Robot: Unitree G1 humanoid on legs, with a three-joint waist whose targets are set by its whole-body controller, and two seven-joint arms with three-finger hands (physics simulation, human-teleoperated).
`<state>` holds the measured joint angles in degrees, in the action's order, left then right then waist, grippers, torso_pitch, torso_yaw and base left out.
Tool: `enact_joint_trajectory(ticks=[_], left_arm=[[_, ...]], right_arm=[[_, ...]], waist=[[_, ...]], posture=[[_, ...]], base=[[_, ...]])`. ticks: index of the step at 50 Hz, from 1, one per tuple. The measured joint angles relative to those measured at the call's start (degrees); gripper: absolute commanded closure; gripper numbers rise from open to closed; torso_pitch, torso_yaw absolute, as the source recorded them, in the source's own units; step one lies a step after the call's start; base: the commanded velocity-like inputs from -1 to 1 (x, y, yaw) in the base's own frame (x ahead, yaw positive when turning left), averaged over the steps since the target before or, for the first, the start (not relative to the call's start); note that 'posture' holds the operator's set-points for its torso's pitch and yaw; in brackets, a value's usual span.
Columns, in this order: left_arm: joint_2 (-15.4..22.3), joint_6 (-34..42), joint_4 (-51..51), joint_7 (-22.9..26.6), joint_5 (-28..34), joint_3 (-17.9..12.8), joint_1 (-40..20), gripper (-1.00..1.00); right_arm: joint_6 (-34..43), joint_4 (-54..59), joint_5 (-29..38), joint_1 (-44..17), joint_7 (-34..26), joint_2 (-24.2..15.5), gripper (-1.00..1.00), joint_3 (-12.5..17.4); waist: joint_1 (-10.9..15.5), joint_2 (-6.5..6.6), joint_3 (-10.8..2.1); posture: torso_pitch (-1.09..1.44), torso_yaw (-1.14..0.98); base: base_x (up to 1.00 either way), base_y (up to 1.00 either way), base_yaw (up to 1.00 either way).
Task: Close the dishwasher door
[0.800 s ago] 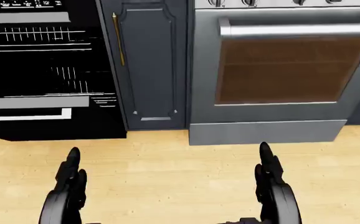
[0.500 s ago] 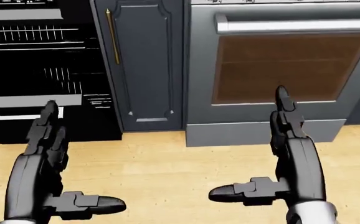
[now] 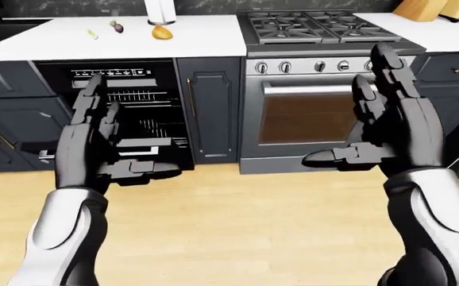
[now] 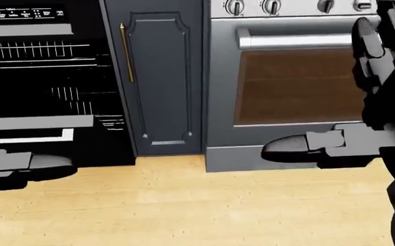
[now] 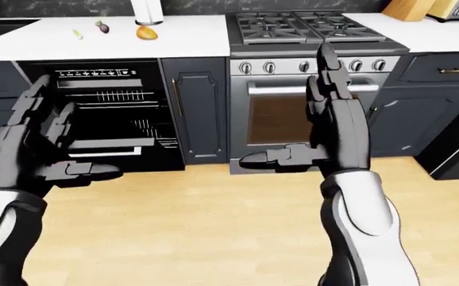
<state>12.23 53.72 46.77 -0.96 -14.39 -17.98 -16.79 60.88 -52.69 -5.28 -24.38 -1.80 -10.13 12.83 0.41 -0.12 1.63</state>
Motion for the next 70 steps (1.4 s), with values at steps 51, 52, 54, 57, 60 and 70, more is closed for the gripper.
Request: enact_joint_trajectory(ticks=[51, 52, 54, 57, 60, 70], left_arm=[[16.2, 19.3, -8.8, -16.2, -19.9, 0.8, -35.7, -1.00], [16.2, 19.5, -9.1, -16.4, -19.7, 0.7, -35.5, -1.00], [16.3, 19.7, -9.5, -16.5, -19.5, 0.9, -35.7, -1.00], [16.3, 18.9, -8.8, -16.3, -19.4, 1.2, -36.0, -1.00], [16.3, 18.5, -8.6, -16.1, -19.3, 1.3, -36.2, -1.00], [15.4, 19.6, -8.8, -15.2, -19.4, 2.7, -36.2, -1.00]], right_arm=[[14.9, 11.5, -19.9, -25.2, 13.1, -13.5, -1.00, 3.1], [15.2, 11.8, -20.2, -25.0, 12.9, -13.4, -1.00, 2.7], [15.3, 12.2, -20.4, -25.0, 12.8, -13.6, -1.00, 2.5], [14.5, 12.1, -20.1, -25.2, 12.9, -14.0, -1.00, 3.0], [13.7, 11.5, -19.7, -25.2, 13.2, -14.0, -1.00, 3.2], [14.4, 12.0, -19.1, -24.2, 13.4, -14.2, -1.00, 4.0]], waist=[[-0.2, 3.25, 2.57], [0.0, 3.51, 2.51], [0.1, 3.11, 1.88], [0.2, 1.65, 1.48], [0.8, -0.45, 1.50], [-0.3, -1.10, 1.94]], posture=[[0.00, 0.00], [0.00, 0.00], [0.00, 0.00], [0.00, 0.00], [0.00, 0.00], [0.00, 0.00]], base=[[0.14, 0.00, 0.00], [0.31, 0.00, 0.00], [0.31, 0.00, 0.00], [0.32, 0.00, 0.00], [0.32, 0.00, 0.00], [0.31, 0.00, 0.00]])
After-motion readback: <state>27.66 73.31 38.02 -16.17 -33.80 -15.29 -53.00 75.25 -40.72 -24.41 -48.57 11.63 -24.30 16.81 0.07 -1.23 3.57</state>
